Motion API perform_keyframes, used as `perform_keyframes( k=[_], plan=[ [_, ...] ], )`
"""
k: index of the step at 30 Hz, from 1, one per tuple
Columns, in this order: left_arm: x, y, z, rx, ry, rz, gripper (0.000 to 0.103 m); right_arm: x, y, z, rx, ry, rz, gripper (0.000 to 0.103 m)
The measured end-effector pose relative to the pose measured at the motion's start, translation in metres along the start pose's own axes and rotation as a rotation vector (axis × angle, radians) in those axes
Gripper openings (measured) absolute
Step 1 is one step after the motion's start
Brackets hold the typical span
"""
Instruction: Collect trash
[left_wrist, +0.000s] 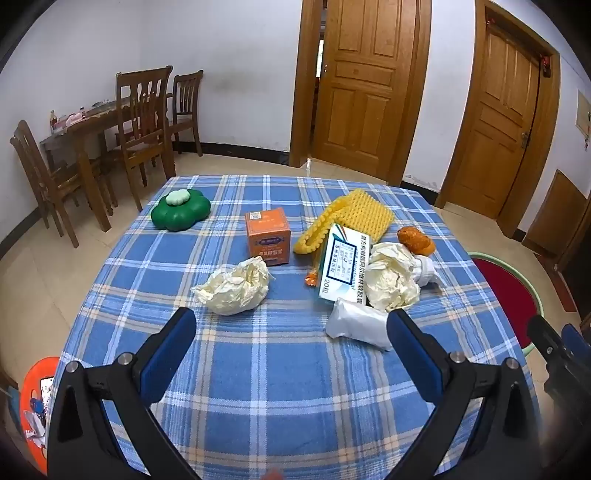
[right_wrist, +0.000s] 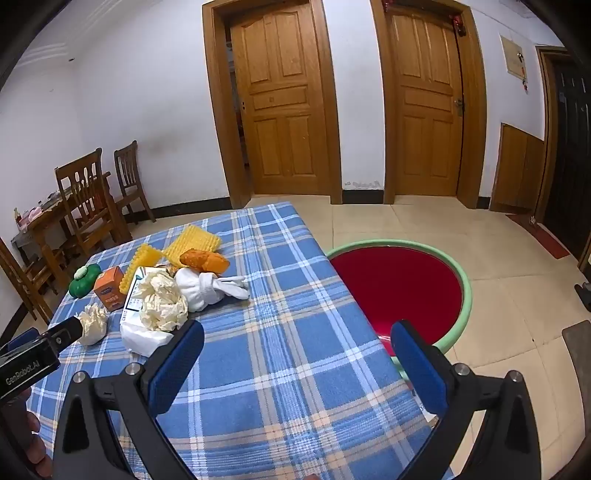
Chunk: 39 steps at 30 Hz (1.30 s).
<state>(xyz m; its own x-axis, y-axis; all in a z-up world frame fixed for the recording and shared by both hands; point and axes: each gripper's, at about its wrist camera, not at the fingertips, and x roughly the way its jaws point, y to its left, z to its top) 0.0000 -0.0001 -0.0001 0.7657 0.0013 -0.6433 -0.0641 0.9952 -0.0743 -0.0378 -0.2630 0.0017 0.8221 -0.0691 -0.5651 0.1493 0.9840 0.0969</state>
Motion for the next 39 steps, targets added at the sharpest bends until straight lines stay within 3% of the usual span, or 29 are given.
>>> perform_keyframes(
  k=[39],
  plan=[
    [0.002, 0.011, -0.004, -0.031, 0.029, 0.009, 0.102, 0.003, 0.004, -0.002, 0.002, 0.042, 0.008, 0.103]
  ],
)
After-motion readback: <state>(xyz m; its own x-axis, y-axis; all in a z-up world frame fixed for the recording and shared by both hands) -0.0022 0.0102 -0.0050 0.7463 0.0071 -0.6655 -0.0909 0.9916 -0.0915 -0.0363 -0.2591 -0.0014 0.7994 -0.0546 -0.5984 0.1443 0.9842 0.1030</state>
